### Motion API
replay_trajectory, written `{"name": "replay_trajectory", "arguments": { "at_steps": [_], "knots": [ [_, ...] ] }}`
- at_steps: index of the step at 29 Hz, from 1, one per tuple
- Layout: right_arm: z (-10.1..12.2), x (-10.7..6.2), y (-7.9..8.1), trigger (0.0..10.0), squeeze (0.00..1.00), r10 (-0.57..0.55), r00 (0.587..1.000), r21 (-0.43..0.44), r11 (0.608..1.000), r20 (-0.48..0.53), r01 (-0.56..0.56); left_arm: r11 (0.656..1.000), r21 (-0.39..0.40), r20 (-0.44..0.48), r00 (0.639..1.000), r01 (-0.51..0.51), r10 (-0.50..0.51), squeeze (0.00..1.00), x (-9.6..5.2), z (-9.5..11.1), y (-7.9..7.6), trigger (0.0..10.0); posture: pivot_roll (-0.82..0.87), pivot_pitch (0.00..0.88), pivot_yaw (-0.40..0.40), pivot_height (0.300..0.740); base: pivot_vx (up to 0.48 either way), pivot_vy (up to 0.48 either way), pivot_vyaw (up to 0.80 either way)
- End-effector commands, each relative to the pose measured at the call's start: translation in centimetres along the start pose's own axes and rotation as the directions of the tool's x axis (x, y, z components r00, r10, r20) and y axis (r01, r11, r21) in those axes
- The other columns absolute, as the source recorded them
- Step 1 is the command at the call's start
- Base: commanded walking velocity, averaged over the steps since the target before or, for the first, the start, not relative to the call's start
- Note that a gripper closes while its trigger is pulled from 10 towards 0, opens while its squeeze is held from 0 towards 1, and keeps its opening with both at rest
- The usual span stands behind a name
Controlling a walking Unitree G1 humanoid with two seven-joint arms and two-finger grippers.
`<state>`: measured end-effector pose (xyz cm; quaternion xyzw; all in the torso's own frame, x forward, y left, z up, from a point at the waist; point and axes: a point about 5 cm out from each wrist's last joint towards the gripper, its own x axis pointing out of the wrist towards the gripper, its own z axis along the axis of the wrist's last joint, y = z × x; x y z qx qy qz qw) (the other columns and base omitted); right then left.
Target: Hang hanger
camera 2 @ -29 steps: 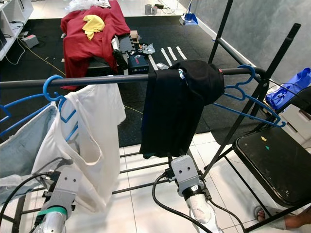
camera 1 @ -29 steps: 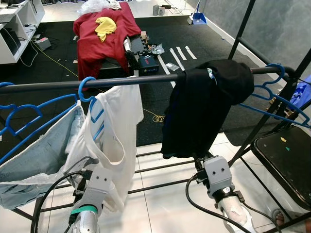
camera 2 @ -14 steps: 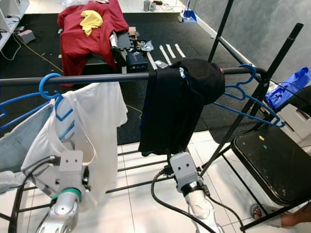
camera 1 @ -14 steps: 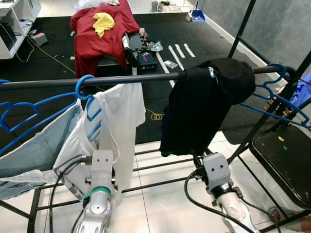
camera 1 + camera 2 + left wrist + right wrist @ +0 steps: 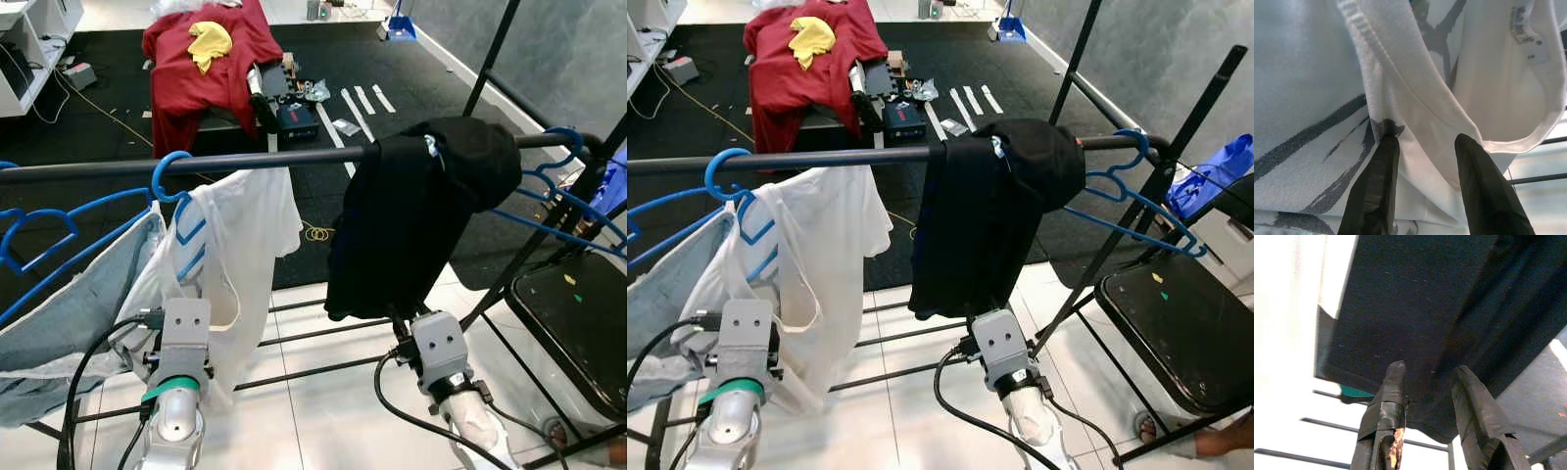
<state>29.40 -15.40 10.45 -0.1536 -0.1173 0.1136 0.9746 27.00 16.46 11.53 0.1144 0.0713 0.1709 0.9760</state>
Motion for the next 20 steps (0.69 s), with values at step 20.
{"name": "replay_trajectory", "arguments": {
  "at_steps": [20],
  "knots": [
    [-0.1, -1.7, 3.1, 10.0, 0.0, 0.206, 0.978, 0.053, 0.977, 0.016, -0.207, 0.99, 0.049, -0.01, 0.991, -0.135, 0.136, 0.0, 0.0, -1.0, 3.3, 10.0, -0.17, 0.164, 0.04, 0.74, 0.0, 0.0, 0.0]
  ]
}}
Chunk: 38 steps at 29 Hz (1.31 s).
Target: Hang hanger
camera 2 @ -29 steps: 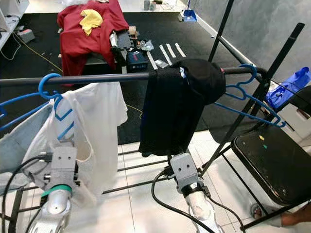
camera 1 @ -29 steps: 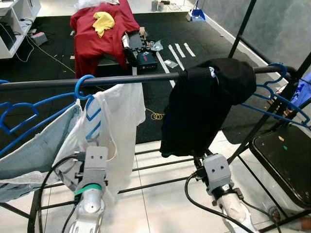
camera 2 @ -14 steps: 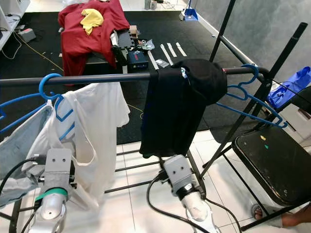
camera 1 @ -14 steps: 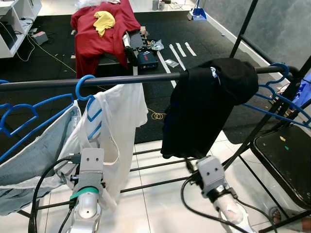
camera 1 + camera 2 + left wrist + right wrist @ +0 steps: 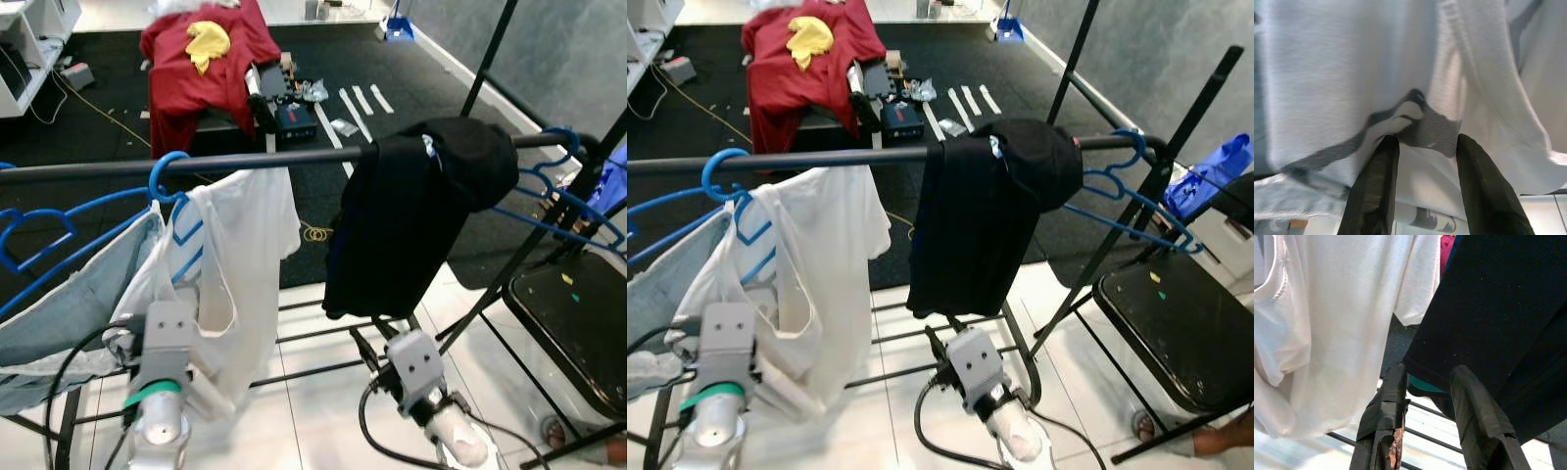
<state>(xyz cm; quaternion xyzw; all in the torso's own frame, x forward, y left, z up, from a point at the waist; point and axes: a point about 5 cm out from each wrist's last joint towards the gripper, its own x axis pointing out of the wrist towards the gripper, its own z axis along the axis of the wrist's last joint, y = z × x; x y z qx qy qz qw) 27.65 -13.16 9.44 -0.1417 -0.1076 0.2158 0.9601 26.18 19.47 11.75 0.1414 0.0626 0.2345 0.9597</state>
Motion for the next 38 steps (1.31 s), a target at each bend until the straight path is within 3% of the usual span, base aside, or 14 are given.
{"name": "replay_trajectory", "arguments": {
  "at_steps": [1, 6, 7, 9, 10, 15, 17, 19, 21, 27, 38],
  "knots": [
    [-0.3, -0.4, 0.4, 10.0, 0.0, 0.005, 1.0, 0.01, 1.0, -0.007, -0.005, 1.0, 0.006, -0.022, 1.0, 0.0, 0.0, 0.0, -0.2, -0.5, 0.2, 10.0, -0.17, 0.164, 0.04, 0.74, 0.0, 0.0, 0.0],
    [-0.3, 0.0, 0.3, 10.0, 0.0, 0.008, 1.0, 0.011, 1.0, -0.004, -0.008, 0.998, -0.041, -0.033, 0.998, 0.048, -0.049, 0.0, -0.3, -0.3, -0.7, 10.0, -0.15, 0.154, 0.032, 0.74, 0.0, 0.0, 0.0],
    [-0.2, 0.3, 0.2, 10.0, 0.0, 0.013, 1.0, 0.01, 1.0, 0.0, -0.013, 0.993, -0.08, -0.048, 0.994, 0.092, -0.096, 0.0, -0.2, -0.2, -2.1, 10.0, -0.15, 0.151, 0.032, 0.74, 0.0, 0.0, 0.0],
    [-0.2, 0.3, 0.2, 10.0, 0.0, 0.013, 1.0, 0.01, 1.0, 0.0, -0.013, 0.993, -0.08, -0.048, 0.994, 0.092, -0.096, 0.0, -0.2, -0.2, -2.1, 10.0, -0.15, 0.151, 0.032, 0.74, 0.0, 0.0, 0.0],
    [-0.1, 0.5, 0.2, 10.0, 0.0, 0.016, 1.0, 0.011, 1.0, 0.004, -0.016, 0.984, -0.116, -0.059, 0.988, 0.132, -0.14, 0.0, 0.0, -0.1, -3.3, 10.0, -0.15, 0.152, 0.032, 0.74, 0.0, 0.0, 0.0],
    [-0.1, 0.6, 0.1, 10.0, 0.0, 0.015, 1.0, 0.012, 1.0, 0.004, -0.015, 0.978, -0.135, -0.053, 0.985, 0.156, -0.165, 0.0, 0.6, 0.2, -4.7, 9.8, -0.16, 0.157, 0.037, 0.74, 0.0, 0.0, 0.0],
    [-0.1, 0.5, 0.1, 10.0, 0.0, 0.011, 1.0, 0.015, 1.0, 0.003, -0.011, 0.992, -0.095, -0.021, 0.996, 0.088, -0.091, 0.0, 1.6, 0.6, -4.6, 6.7, -0.16, 0.158, 0.04, 0.74, 0.0, 0.0, 0.0],
    [-0.1, 0.5, 0.1, 10.0, 0.0, 0.009, 1.0, 0.016, 1.0, 0.003, -0.009, 0.995, -0.076, -0.008, 0.998, 0.06, -0.061, 0.0, 1.8, 0.8, -4.4, 6.7, -0.16, 0.158, 0.041, 0.74, 0.0, 0.0, 0.0],
    [-0.1, 0.4, 0.0, 10.0, 0.0, 0.003, 1.0, 0.018, 1.0, 0.004, -0.003, 0.999, -0.033, 0.023, 1.0, -0.003, 0.004, 0.0, 2.2, 1.1, -3.6, 0.2, -0.16, 0.158, 0.041, 0.74, 0.0, 0.0, 0.0],
    [-0.1, 0.3, 0.1, 10.0, 0.0, -0.003, 1.0, 0.021, 1.0, 0.006, 0.002, 0.995, 0.037, 0.052, 0.994, -0.095, 0.093, 0.0, 2.5, 1.3, -2.2, 0.0, -0.16, 0.162, 0.047, 0.74, 0.0, 0.0, 0.0],
    [-0.2, 0.4, 0.2, 10.0, 0.0, -0.004, 1.0, 0.027, 1.0, 0.005, 0.004, 0.996, 0.037, 0.085, 0.994, -0.075, 0.072, 0.0, 1.5, 1.8, -0.8, 0.0, -0.14, 0.17, 0.05, 0.74, 0.0, 0.0, 0.0]
  ]
}}
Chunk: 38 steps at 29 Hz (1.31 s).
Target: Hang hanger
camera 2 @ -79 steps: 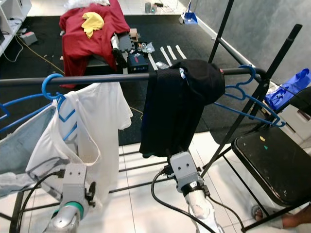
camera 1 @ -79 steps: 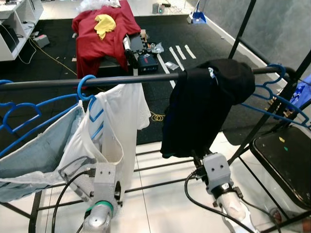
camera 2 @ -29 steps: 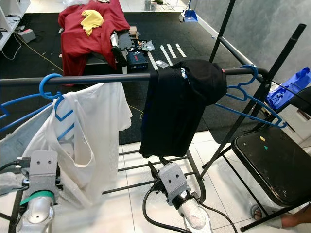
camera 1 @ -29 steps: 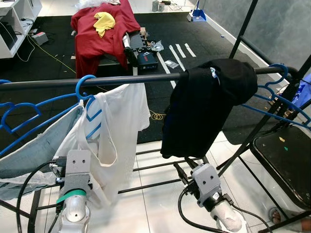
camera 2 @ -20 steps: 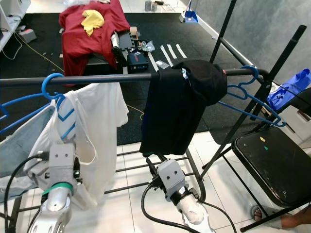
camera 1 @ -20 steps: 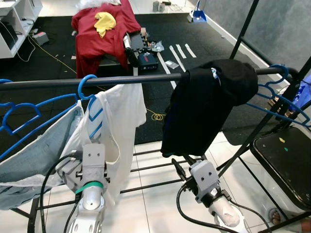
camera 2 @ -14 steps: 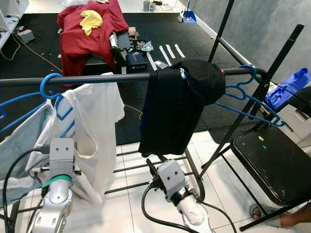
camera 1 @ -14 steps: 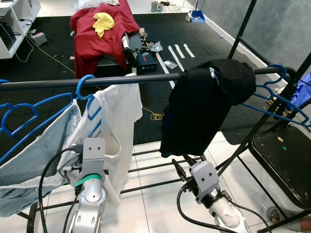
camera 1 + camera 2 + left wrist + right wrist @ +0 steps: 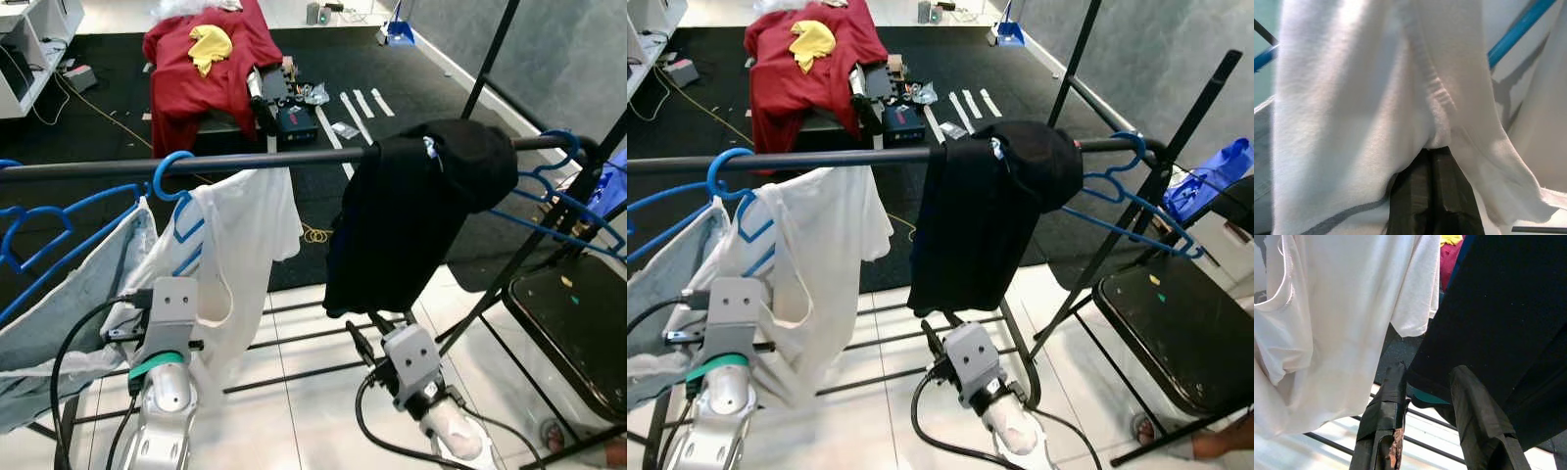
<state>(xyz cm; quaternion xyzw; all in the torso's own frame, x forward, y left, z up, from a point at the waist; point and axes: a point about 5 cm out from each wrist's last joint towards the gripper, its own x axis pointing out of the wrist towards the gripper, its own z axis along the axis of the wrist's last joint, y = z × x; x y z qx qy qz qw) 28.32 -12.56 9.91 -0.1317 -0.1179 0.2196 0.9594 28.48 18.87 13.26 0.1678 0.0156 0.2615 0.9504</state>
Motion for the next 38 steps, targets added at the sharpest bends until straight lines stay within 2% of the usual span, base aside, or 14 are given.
{"name": "replay_trajectory", "arguments": {
  "at_steps": [1, 7, 8, 10, 12, 14, 15, 16, 17, 18, 21, 30, 32, 38],
  "knots": [
    [-0.6, -0.5, 0.1, 10.0, 0.0, -0.007, 1.0, 0.011, 1.0, -0.02, 0.007, 1.0, 0.013, -0.01, 1.0, 0.0, 0.0, 0.0, -0.2, -0.2, 0.2, 0.0, -0.14, 0.17, 0.05, 0.74, 0.0, 0.0, 0.0],
    [-0.6, -0.4, 0.2, 10.0, 0.0, -0.003, 1.0, 0.014, 1.0, -0.021, 0.004, 1.0, 0.009, 0.004, 1.0, -0.001, 0.001, 0.0, -0.6, 0.1, 1.1, 0.0, -0.13, 0.173, 0.052, 0.74, 0.0, 0.0, 0.0],
    [-0.7, -0.4, 0.3, 10.0, 0.0, -0.002, 1.0, 0.014, 1.0, -0.022, 0.003, 0.997, 0.006, 0.051, 0.996, 0.076, -0.076, 0.0, -0.9, 0.8, 1.6, 0.0, -0.12, 0.176, 0.053, 0.74, 0.0, 0.0, 0.0],
    [-0.7, -0.4, 0.3, 10.0, 0.0, -0.002, 1.0, 0.014, 1.0, -0.022, 0.003, 0.997, 0.006, 0.051, 0.996, 0.076, -0.076, 0.0, -0.9, 0.8, 1.6, 0.0, -0.12, 0.176, 0.053, 0.74, 0.0, 0.0, 0.0],
    [-0.7, -0.5, 0.2, 10.0, 0.0, -0.002, 1.0, 0.014, 1.0, -0.023, 0.002, 0.988, 0.031, 0.102, 0.983, 0.152, -0.155, 0.0, -1.4, 1.4, 2.5, 0.0, -0.12, 0.177, 0.053, 0.74, 0.0, 0.0, 0.0],
    [-0.8, -0.6, 0.2, 10.0, 0.0, -0.001, 1.0, 0.013, 1.0, -0.026, 0.002, 0.951, 0.13, 0.156, 0.942, 0.28, -0.299, 0.0, -2.4, 2.1, 4.5, 0.0, -0.11, 0.182, 0.054, 0.74, 0.0, 0.0, 0.0],
    [-0.8, -0.6, 0.2, 10.0, 0.0, -0.001, 1.0, 0.013, 1.0, -0.026, 0.002, 0.951, 0.13, 0.156, 0.942, 0.28, -0.299, 0.0, -2.4, 2.1, 4.5, 0.0, -0.11, 0.182, 0.054, 0.74, 0.0, 0.0, 0.0],
    [-0.8, -0.5, 0.2, 10.0, 0.0, 0.0, 1.0, 0.013, 1.0, -0.027, 0.0, 0.945, 0.199, 0.181, 0.938, 0.259, -0.296, 0.0, -2.8, 2.4, 5.9, 0.0, -0.09, 0.187, 0.06, 0.74, 0.0, 0.0, 0.0],
    [-0.8, -0.5, 0.2, 10.0, 0.0, 0.0, 1.0, 0.013, 1.0, -0.027, 0.0, 0.945, 0.199, 0.181, 0.938, 0.259, -0.296, 0.0, -2.8, 2.4, 5.9, 0.0, -0.09, 0.187, 0.06, 0.74, 0.0, 0.0, 0.0],
    [-0.8, -0.4, 0.2, 10.0, 0.0, 0.002, 1.0, 0.014, 1.0, -0.027, -0.002, 0.939, 0.283, 0.22, 0.939, 0.197, -0.264, 0.0, -3.3, 2.8, 7.4, 0.0, -0.08, 0.187, 0.064, 0.74, 0.0, 0.0, 0.0],
    [-0.8, -0.2, 0.4, 10.0, 0.0, 0.005, 1.0, 0.018, 1.0, -0.025, -0.004, 0.942, 0.318, 0.238, 0.952, 0.109, -0.191, 0.0, -3.5, 2.8, 8.6, 0.0, -0.07, 0.188, 0.066, 0.74, 0.0, 0.0, 0.0],
    [-0.8, 0.0, 0.7, 10.0, 0.0, 0.008, 1.0, 0.024, 1.0, -0.021, -0.008, 0.945, 0.325, 0.291, 0.954, -0.027, -0.072, 0.0, -3.1, 3.9, 10.0, 0.0, -0.06, 0.183, 0.069, 0.74, 0.0, 0.0, 0.0],
    [-0.8, 0.1, 0.6, 10.0, 0.0, 0.008, 1.0, 0.023, 1.0, -0.02, -0.007, 0.945, 0.315, 0.354, 0.934, -0.086, -0.033, 0.0, -2.6, 5.5, 10.9, 0.0, -0.07, 0.176, 0.069, 0.74, 0.0, 0.0, 0.0],
    [-0.8, 0.2, 0.5, 10.0, 0.0, 0.005, 1.0, 0.019, 1.0, -0.016, -0.004, 0.955, 0.258, 0.454, 0.891, -0.145, 0.013, 0.0, -1.9, 8.1, 11.0, 0.0, -0.07, 0.17, 0.068, 0.74, 0.0, 0.0, 0.0]
  ]
}}
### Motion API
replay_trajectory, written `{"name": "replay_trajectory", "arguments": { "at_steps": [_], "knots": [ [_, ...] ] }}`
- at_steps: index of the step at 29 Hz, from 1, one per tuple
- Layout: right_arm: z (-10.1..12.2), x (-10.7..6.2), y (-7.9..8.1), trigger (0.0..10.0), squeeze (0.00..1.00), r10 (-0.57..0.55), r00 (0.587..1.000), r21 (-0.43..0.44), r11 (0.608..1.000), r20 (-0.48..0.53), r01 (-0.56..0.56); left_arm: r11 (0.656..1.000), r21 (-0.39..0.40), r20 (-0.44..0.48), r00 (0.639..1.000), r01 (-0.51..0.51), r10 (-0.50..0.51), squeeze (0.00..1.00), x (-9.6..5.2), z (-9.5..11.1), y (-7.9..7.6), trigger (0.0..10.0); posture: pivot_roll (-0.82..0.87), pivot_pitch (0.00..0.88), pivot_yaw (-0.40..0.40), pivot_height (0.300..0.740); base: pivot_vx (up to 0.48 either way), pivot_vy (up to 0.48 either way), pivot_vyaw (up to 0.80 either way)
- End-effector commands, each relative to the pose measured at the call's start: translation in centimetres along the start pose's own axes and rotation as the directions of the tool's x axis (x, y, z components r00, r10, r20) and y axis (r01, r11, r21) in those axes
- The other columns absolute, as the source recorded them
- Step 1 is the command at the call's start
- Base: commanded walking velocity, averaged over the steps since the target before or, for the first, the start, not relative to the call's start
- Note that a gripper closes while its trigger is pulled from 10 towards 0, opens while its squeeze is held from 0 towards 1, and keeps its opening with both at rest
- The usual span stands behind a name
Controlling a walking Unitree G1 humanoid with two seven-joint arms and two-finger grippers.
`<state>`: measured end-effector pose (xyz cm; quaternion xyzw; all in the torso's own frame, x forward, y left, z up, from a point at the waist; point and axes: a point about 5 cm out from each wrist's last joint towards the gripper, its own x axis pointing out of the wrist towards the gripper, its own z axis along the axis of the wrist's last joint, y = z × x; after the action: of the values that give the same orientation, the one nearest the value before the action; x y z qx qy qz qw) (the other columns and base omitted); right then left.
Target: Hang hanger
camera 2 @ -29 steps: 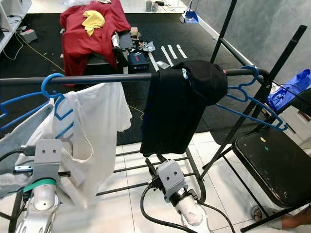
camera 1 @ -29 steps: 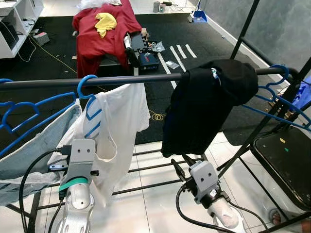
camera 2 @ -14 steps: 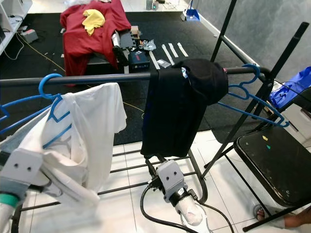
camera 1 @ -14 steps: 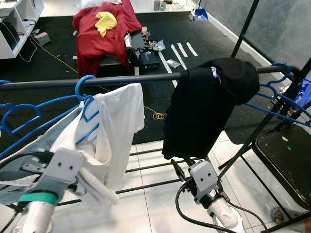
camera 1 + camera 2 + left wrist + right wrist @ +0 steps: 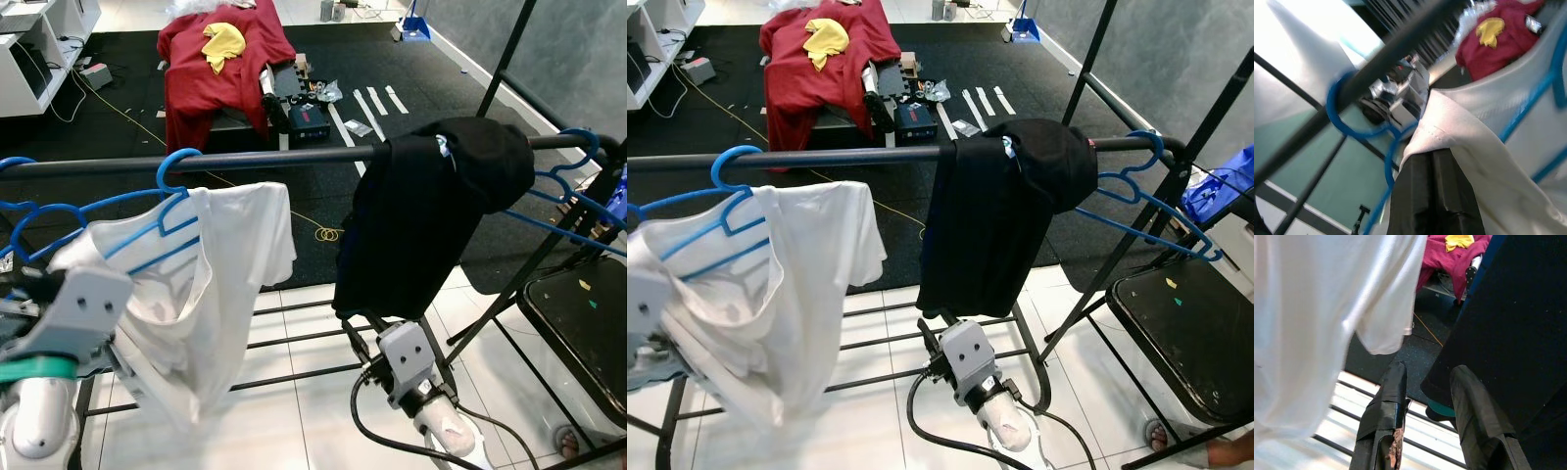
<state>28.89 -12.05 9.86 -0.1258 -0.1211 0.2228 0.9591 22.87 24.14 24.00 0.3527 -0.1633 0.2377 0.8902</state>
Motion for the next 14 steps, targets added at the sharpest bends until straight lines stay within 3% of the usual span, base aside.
{"name": "replay_trajectory", "arguments": {
  "at_steps": [1, 5, 8, 11, 12, 14],
  "knots": [
    [-0.7, -0.5, 0.3, 10.0, 0.0, 0.0, 1.0, 0.008, 1.0, -0.026, 0.0, 0.999, 0.016, 0.014, 0.999, -0.029, 0.029, 0.0, -0.2, 0.3, 0.5, 0.0, -0.07, 0.17, 0.068, 0.74, 0.0, 0.0, 0.0],
    [-0.7, -0.4, 0.2, 10.0, 0.0, 0.0, 1.0, 0.005, 1.0, -0.024, 0.0, 0.999, -0.025, 0.05, 0.998, -0.033, 0.034, 0.0, 0.2, 1.5, -0.2, 0.0, -0.07, 0.165, 0.067, 0.74, 0.0, 0.0, 0.0],
    [-0.6, -0.3, 0.2, 10.0, 0.0, 0.001, 1.0, 0.003, 1.0, -0.021, -0.001, 0.998, -0.054, 0.062, 0.998, -0.024, 0.027, 0.0, 0.0, 2.0, -1.7, 0.0, -0.08, 0.159, 0.068, 0.74, 0.0, 0.0, 0.0],
    [-0.6, -0.2, 0.2, 10.0, 0.0, 0.001, 1.0, 0.001, 1.0, -0.018, -0.001, 0.999, -0.049, 0.094, 0.995, -0.013, 0.018, 0.0, -0.1, 2.4, -2.6, 0.0, -0.08, 0.157, 0.068, 0.74, 0.0, 0.0, 0.0],
    [-0.6, -0.2, 0.2, 10.0, 0.0, 0.0, 1.0, 0.002, 1.0, -0.017, 0.0, 0.999, -0.035, 0.129, 0.992, 0.008, -0.003, 0.0, -0.3, 2.7, -3.7, 0.0, -0.08, 0.153, 0.066, 0.74, 0.0, 0.0, 0.0],
    [-0.6, -0.2, 0.2, 10.0, 0.0, 0.0, 1.0, 0.002, 1.0, -0.017, 0.0, 0.999, -0.035, 0.129, 0.992, 0.008, -0.003, 0.0, -0.3, 2.7, -3.7, 0.0, -0.08, 0.153, 0.066, 0.74, 0.0, 0.0, 0.0]
  ]
}}
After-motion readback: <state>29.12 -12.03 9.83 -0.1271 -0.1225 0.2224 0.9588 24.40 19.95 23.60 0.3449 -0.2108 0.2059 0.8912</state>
